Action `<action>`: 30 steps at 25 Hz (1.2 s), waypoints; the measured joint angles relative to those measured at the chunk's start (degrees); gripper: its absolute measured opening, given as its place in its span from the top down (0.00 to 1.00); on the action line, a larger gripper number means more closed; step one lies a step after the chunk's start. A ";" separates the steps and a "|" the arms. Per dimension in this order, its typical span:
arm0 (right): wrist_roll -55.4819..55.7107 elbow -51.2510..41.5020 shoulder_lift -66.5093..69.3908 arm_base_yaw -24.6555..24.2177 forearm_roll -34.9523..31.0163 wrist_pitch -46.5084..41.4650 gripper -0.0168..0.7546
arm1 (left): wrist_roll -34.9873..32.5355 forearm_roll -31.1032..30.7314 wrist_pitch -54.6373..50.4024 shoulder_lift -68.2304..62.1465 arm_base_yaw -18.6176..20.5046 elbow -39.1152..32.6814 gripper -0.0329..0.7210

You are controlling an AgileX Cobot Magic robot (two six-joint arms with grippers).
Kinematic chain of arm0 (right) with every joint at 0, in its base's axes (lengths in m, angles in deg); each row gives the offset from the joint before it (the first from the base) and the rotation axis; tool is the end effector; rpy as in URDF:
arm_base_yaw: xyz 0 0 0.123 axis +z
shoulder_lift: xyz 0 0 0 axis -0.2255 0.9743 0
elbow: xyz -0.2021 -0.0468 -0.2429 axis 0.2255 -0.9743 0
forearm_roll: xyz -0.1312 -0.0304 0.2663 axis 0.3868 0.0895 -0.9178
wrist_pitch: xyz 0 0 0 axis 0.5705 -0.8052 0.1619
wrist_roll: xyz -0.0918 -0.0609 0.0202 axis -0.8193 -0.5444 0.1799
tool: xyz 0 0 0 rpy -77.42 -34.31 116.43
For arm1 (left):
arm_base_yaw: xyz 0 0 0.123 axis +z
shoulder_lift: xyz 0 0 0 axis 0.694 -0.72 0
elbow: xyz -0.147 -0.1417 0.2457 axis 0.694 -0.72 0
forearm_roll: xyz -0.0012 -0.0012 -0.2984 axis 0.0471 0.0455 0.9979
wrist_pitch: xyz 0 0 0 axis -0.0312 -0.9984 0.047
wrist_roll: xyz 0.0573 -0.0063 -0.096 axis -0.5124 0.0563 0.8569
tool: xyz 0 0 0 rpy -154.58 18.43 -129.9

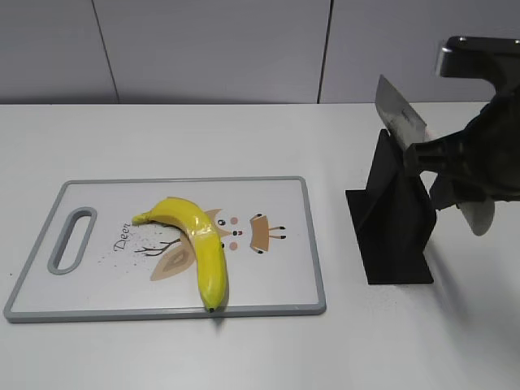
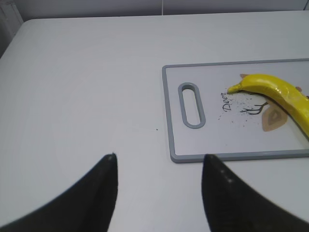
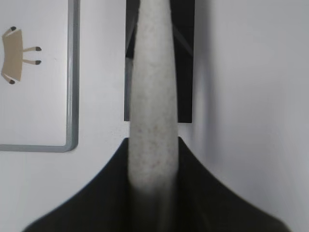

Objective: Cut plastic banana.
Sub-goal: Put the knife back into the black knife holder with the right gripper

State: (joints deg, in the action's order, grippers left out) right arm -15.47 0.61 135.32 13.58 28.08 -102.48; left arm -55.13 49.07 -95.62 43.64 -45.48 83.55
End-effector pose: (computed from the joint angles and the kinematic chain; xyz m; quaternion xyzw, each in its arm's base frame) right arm 0.2765 0.1324 0.2479 0.0104 0.9774 0.0735 0.1978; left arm 0.0194 -0.0062 0.2853 0.0742 0.8565 0.0011 0.5108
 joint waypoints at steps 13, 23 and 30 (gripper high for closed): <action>-1.68 -0.04 4.39 0.00 -1.98 -4.20 0.73 | 0.00 0.00 0.05 0.00 0.00 0.00 0.29; -4.48 -0.04 4.22 0.00 -4.46 -4.97 0.17 | 0.00 0.00 0.05 0.00 0.00 0.00 0.30; -15.17 -0.04 -5.05 0.00 -11.20 -7.91 0.15 | 0.00 0.00 0.05 0.00 0.00 0.00 0.31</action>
State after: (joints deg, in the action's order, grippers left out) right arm -30.64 0.56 130.27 13.58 16.88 -110.39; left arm -55.13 49.07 -95.57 43.64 -45.48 83.55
